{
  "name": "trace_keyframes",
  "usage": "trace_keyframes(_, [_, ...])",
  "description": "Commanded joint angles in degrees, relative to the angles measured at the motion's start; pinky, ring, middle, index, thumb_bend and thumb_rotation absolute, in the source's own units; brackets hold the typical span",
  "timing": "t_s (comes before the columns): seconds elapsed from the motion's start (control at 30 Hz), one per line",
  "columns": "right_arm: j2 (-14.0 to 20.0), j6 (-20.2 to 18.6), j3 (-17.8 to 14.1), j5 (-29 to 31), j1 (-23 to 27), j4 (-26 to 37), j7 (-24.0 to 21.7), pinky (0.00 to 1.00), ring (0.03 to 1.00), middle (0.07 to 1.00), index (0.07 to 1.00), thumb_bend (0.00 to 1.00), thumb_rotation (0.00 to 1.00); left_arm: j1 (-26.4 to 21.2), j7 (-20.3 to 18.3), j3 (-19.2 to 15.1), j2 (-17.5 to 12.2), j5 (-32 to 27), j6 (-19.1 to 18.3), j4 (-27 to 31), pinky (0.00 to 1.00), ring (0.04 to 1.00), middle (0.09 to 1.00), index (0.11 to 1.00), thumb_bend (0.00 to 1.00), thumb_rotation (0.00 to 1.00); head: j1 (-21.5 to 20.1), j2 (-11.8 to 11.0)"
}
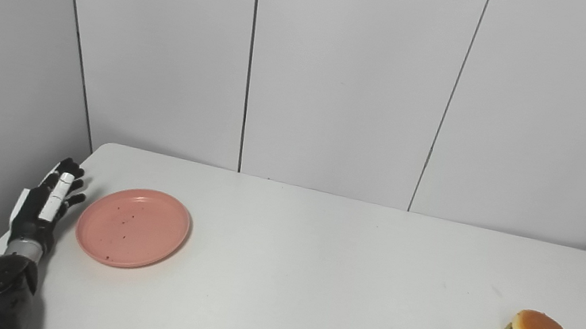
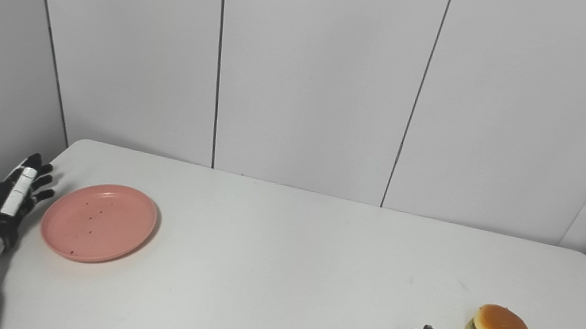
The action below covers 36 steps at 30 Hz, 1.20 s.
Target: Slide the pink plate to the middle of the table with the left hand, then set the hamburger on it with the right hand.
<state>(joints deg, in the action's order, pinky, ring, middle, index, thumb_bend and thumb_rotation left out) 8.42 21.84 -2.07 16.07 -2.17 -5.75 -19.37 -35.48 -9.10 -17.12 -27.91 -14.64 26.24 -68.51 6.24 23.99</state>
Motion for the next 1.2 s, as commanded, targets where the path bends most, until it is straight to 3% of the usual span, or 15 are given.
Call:
trace_keyframes(0.0, [0.92, -4.52, -0.53, -0.63, 2.13, -3.92, 1.66, 0.94, 0.936, 0.933, 0.963, 0.87, 0.9, -2.63, -0.99, 1.19, 1.33, 1.23, 0.65, 0.72, 0.83, 0.906, 0.902, 0.919, 0.88, 0.82, 0.0, 0.02])
trace_keyframes(0.67, [0.31, -5.06, -0.15, -1.17, 2.17, -3.3, 2.41, 0.94, 0.938, 0.933, 0.961, 0.88, 0.9, -2.7, -2.46, 3.42, 3.19, 1.92, 0.66, 3.13, 0.78, 0.888, 0.892, 0.992, 0.88, 0.8, -0.92, 0.44])
trace_keyframes(0.9, [0.17, -5.41, 0.13, -1.31, 2.09, -2.92, 2.82, 0.94, 0.935, 0.93, 0.962, 0.89, 0.9, -3.61, -3.87, 3.96, 3.02, 1.05, 0.42, 3.48, 0.78, 0.902, 0.905, 0.944, 0.96, 0.79, -1.26, 0.54])
trace_keyframes(1.17, [-0.03, -5.53, 0.34, -1.27, 2.02, -2.7, 3.1, 0.94, 0.935, 0.93, 0.958, 0.88, 0.89, -3.71, -5.09, 4.2, 4.06, 0.78, 0.33, 4.74, 0.76, 0.883, 0.884, 0.924, 0.88, 0.78, -1.59, 0.71])
